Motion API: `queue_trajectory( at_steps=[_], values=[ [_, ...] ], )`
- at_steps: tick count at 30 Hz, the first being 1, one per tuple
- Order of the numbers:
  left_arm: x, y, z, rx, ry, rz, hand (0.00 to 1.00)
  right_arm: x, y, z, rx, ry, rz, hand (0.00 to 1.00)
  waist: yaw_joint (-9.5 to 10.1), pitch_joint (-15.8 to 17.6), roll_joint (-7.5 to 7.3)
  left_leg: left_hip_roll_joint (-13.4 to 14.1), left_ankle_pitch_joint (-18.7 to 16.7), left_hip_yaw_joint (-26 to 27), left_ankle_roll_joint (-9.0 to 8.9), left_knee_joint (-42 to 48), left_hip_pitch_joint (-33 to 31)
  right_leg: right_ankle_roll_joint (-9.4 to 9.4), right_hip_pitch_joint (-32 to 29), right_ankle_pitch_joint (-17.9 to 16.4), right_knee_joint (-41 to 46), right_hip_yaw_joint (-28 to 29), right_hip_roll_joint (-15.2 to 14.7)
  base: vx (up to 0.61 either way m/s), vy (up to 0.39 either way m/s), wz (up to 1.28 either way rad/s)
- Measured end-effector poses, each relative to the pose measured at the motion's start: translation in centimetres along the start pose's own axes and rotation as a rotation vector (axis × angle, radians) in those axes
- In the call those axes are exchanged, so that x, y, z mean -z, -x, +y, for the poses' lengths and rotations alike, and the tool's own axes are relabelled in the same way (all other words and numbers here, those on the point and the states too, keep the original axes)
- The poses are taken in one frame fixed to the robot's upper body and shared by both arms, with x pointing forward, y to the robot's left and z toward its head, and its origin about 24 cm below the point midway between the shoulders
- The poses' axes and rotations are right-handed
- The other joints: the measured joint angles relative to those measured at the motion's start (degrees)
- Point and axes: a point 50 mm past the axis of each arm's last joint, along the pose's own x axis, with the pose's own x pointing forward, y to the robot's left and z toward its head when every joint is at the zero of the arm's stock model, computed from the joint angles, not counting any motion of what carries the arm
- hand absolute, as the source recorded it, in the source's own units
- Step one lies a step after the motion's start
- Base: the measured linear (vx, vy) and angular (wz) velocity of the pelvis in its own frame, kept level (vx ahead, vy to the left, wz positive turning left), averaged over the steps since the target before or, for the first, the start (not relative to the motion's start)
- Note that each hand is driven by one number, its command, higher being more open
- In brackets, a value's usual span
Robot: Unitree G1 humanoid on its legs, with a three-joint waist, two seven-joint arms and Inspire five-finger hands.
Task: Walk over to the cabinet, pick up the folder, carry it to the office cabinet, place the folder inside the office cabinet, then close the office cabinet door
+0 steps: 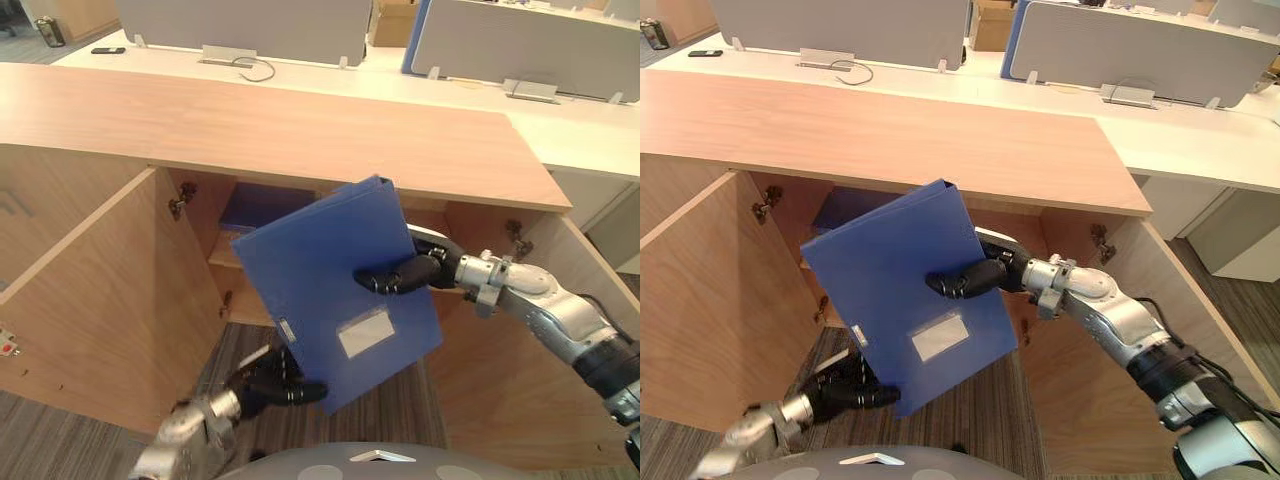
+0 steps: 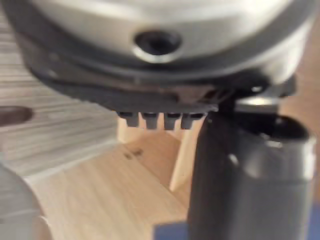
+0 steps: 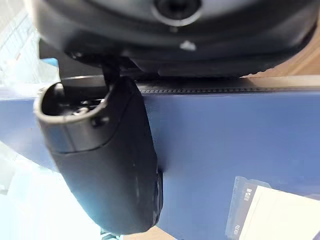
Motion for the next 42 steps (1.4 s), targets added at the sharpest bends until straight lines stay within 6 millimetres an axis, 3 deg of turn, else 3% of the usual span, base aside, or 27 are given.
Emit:
queue_trajectory(
  at_steps=[1, 3, 6, 8, 10, 13, 18, 22, 25, 27, 31, 35, 40, 42],
  values=[
    [1.1, -0.1, 0.4, -0.084, 0.049, 0.029, 1.00, 0.2, 0.1, 0.2, -0.001, -0.010, -0.006, 0.00, 0.23, -0.04, -0.05, 0.03, 0.02, 0.02, 0.02, 0.00, -0.18, -0.03, -0.29, -0.07, 0.14, 0.02, 0.01, 0.00, 0.000, 0.00],
    [4.2, 1.2, 2.8, -0.434, 0.243, 0.108, 1.00, 1.0, -0.6, 1.1, -0.001, -0.021, -0.030, 0.00, 0.15, 0.12, -0.23, -0.16, 0.22, -0.15, 0.29, 0.03, -0.64, 0.14, -0.39, 0.45, -0.37, -0.26, 0.30, 0.00, 0.000, 0.00],
    [5.6, 3.2, 4.4, -0.637, 0.332, 0.141, 1.00, 4.1, -1.5, 1.8, 0.052, -0.120, 0.011, 0.00, 0.38, 0.62, 0.77, -0.67, 0.36, -1.43, 0.40, 0.07, -0.39, 0.33, 0.86, 0.70, -0.88, -1.60, 0.23, 0.05, -0.023, 0.19],
    [6.0, 3.6, 4.7, -0.702, 0.385, 0.137, 1.00, 6.0, -1.8, 1.8, 0.121, -0.164, 0.060, 0.00, 0.92, 1.22, 1.56, -1.08, 0.37, -1.77, 0.44, 0.08, -0.46, 0.38, 1.02, 0.73, -1.00, -1.89, -0.12, 0.03, 0.025, 0.18],
    [7.2, 4.6, 4.8, -0.804, 0.518, 0.122, 1.00, 10.0, -2.2, 1.9, 0.278, -0.282, 0.162, 0.00, 1.92, 1.98, 2.46, -1.34, 0.40, -2.79, 0.49, 0.07, -0.63, 0.39, 1.56, 0.73, -1.35, -2.97, -0.35, 0.00, 0.025, 0.20],
    [8.8, 5.4, 4.1, -0.876, 0.652, 0.125, 1.00, 13.1, -1.6, 1.5, 0.450, -0.363, 0.273, 0.00, 2.62, 2.82, 3.40, -1.45, 0.55, -3.87, 0.71, 0.06, -1.36, 0.45, 1.51, 0.77, -1.76, -3.90, -0.38, -0.01, -0.007, 0.17],
    [11.1, 5.5, 2.1, -0.907, 0.764, 0.188, 1.00, 16.1, 0.6, -0.2, 0.782, -0.478, 0.400, 0.00, 3.96, 4.70, 5.54, -1.73, 0.78, -5.14, 1.03, 0.04, -1.94, 0.51, 1.70, 0.73, -1.95, -5.08, -0.60, -0.02, -0.002, 0.14],
    [11.2, 5.0, 1.6, -0.901, 0.788, 0.195, 1.00, 16.5, 0.8, -1.2, 1.006, -0.688, 0.333, 0.00, 3.98, 6.22, 6.50, -1.97, 0.99, -6.94, 1.15, 0.04, -2.48, 0.66, 2.35, 0.58, -2.16, -7.08, -0.76, 0.00, -0.001, 0.24],
    [10.3, 4.5, 1.9, -0.897, 0.801, 0.149, 1.00, 16.0, -0.5, -1.4, 1.162, -1.013, 0.111, 0.00, 4.19, 7.13, 6.68, -2.13, 1.08, -7.76, 1.16, 0.06, -2.88, 0.72, 2.50, 0.44, -2.18, -8.01, -0.85, 0.01, 0.003, 0.16],
    [9.1, 3.7, 2.3, -0.883, 0.778, 0.118, 1.00, 15.0, -1.4, -1.9, 1.268, -1.286, -0.153, 0.00, 4.98, 7.56, 7.27, -2.38, 1.18, -8.30, 1.29, 0.07, -3.24, 0.72, 2.48, 0.44, -2.19, -8.71, -1.06, 0.02, 0.013, 0.12],
    [7.4, 2.5, 2.5, -0.856, 0.717, 0.078, 1.00, 13.0, -2.6, -3.0, 1.378, -1.641, -0.586, 0.00, 5.48, 8.37, 8.05, -2.90, 1.23, -9.37, 1.38, 0.06, -3.57, 1.07, 2.80, 0.12, -2.21, -9.71, -1.53, 0.01, 0.022, 0.16],
    [6.5, 1.7, 2.4, -0.832, 0.685, 0.071, 1.00, 12.1, -2.3, -3.8, 1.419, -1.694, -0.744, 0.00, 5.65, 10.15, 8.32, -3.06, 1.16, -9.84, 1.35, 0.05, -3.59, 1.31, 3.44, -0.08, -2.20, -10.22, -1.86, 0.03, 0.019, 0.08],
    [6.0, 1.2, 2.0, -0.798, 0.652, 0.065, 1.00, 11.5, -0.1, -5.2, 1.547, -1.746, -0.924, 0.00, 6.15, 12.05, 9.52, -2.86, 1.14, -10.69, 1.46, 0.96, -5.59, 1.39, 2.46, -0.15, -2.16, -11.21, -1.93, 0.01, 0.007, 0.10],
    [5.5, 0.9, 2.1, -0.792, 0.647, 0.037, 1.00, 10.2, 0.7, -6.4, 1.564, -1.765, -1.025, 0.00, 5.88, 13.75, 10.37, -2.24, -2.18, -11.51, 2.13, 9.23, -10.46, 1.29, 1.75, -0.20, -1.31, -12.56, -2.04, -0.01, -0.001, 0.24]
  ],
)
